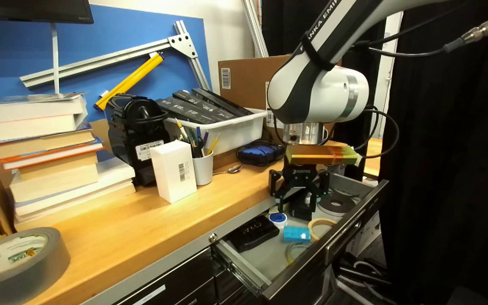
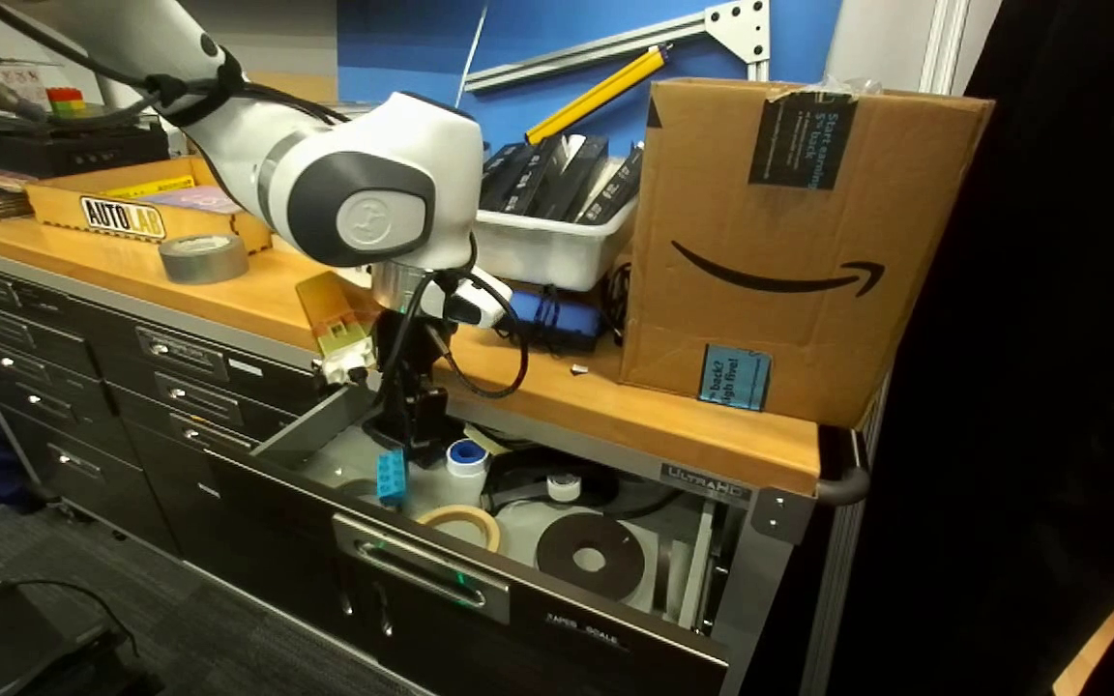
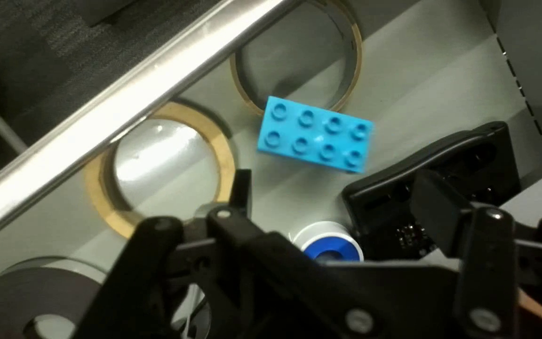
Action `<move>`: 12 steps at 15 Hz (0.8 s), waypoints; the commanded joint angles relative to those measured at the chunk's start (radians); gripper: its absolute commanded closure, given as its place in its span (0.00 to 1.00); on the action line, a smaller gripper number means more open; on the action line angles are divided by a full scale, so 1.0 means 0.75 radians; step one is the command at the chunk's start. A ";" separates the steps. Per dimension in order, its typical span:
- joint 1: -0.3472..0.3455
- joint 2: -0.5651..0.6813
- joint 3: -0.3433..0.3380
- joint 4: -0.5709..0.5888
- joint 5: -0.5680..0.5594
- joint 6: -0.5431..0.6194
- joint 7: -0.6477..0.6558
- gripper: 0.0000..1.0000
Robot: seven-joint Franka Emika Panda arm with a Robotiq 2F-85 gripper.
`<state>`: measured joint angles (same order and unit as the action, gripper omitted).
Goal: Put the Lego in the open drawer and then close the drawer
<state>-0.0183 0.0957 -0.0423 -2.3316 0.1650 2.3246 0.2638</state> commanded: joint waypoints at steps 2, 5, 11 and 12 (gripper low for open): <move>-0.020 -0.148 -0.028 -0.086 -0.095 -0.109 0.007 0.00; -0.044 -0.199 -0.052 -0.100 -0.208 -0.261 0.016 0.00; -0.082 -0.113 -0.060 -0.115 -0.364 -0.490 0.036 0.00; -0.082 -0.089 -0.060 -0.126 -0.383 -0.481 0.056 0.00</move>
<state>-0.0761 -0.0087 -0.0902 -2.4109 -0.0748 1.9739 0.2684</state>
